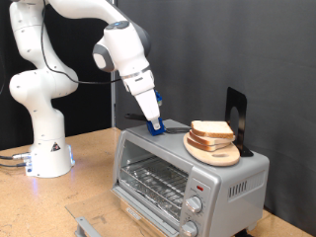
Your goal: Make a piece of toast with the oven
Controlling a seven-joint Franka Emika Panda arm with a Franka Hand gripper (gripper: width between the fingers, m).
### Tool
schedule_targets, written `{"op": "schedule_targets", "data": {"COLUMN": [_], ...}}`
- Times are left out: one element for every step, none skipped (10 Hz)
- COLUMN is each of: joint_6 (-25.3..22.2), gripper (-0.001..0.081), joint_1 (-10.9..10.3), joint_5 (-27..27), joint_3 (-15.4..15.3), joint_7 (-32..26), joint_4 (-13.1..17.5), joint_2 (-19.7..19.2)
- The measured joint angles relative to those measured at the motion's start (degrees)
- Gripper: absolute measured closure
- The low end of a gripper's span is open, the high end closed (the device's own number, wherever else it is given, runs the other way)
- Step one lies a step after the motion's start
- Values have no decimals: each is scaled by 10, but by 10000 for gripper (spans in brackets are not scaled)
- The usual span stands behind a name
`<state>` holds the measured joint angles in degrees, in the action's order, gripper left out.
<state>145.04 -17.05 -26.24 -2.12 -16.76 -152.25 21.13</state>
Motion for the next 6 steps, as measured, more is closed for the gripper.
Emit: {"op": "schedule_targets", "data": {"joint_6": [2, 2, 2, 2, 2, 2], "gripper": [124, 124, 124, 124, 154, 154], "joint_1": [0, 0, -2, -3, -5, -5], "joint_5": [-1, -6, -11, -15, -16, -16], "joint_3": [-1, -1, -2, -2, -2, -2], "joint_7": [0, 0, -1, -1, -1, 0], "joint_4": [0, 0, 0, 0, 0, 0], "joint_2": [-3, -4, -5, -5, -5, -5]}}
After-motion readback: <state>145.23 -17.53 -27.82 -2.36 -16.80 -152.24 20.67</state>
